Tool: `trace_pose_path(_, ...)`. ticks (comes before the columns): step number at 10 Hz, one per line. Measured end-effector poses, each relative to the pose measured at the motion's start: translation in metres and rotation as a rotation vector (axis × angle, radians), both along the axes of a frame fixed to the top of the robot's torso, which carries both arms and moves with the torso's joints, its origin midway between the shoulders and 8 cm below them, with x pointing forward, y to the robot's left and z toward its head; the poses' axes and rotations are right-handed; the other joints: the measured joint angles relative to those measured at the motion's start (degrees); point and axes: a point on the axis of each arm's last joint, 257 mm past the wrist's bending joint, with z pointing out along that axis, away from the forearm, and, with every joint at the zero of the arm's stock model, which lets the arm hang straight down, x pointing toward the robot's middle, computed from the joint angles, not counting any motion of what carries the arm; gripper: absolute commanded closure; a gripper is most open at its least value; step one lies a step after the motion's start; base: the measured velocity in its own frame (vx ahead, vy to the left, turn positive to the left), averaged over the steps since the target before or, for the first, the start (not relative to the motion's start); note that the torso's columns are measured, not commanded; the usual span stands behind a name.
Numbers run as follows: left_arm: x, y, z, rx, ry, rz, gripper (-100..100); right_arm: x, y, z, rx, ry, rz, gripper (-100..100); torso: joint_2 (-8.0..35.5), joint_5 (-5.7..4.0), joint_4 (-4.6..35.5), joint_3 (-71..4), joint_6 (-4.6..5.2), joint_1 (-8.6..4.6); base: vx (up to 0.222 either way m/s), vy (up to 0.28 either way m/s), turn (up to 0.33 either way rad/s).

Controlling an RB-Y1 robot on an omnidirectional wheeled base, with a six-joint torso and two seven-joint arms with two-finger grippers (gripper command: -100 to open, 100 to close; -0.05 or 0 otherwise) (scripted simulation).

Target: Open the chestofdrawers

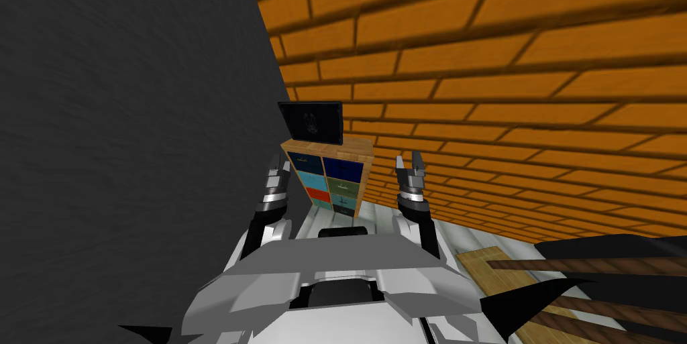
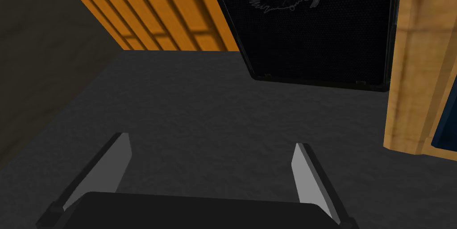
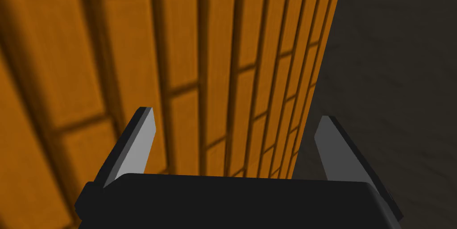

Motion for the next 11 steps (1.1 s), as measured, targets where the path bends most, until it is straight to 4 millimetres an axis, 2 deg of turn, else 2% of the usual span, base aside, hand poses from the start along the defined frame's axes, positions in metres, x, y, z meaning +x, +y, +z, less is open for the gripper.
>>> trace_pose_path(2, 0.0000, 0.0000, 0.0000, 0.000, 0.000, 0.000, 0, 0.0000, 0.0000, 0.0000, 0.000, 0.000, 0.000, 0, 6.0, 0.00, 6.0, -12.0, 0.00, 0.00, 0.000, 0.000, 0.000)
trace_pose_path(9, -0.0001, 0.0000, 0.0002, 0.000, 0.000, 0.000, 0, -0.0001, 0.0000, 0.0002, 0.000, 0.000, 0.000, 0, 35.4, 0.00, 35.4, -70.7, 0.00, 0.00, 0.000, 0.000, 0.000)
trace_pose_path(10, -0.0001, 0.0000, 0.0002, 0.000, 0.000, 0.000, -100, -0.0001, 0.0000, 0.0002, 0.000, 0.000, 0.000, 0, 39.6, 0.00, 39.6, -79.2, 0.00, 0.00, 0.007, -0.028, -0.016)
trace_pose_path(11, 0.0021, -0.0018, -0.0042, 0.016, 0.010, -0.010, -100, 0.0000, 0.0000, 0.0000, 0.000, 0.000, 0.000, 0, 41.5, -0.01, 41.5, -83.1, 0.01, -0.07, -0.005, -0.061, -0.034)
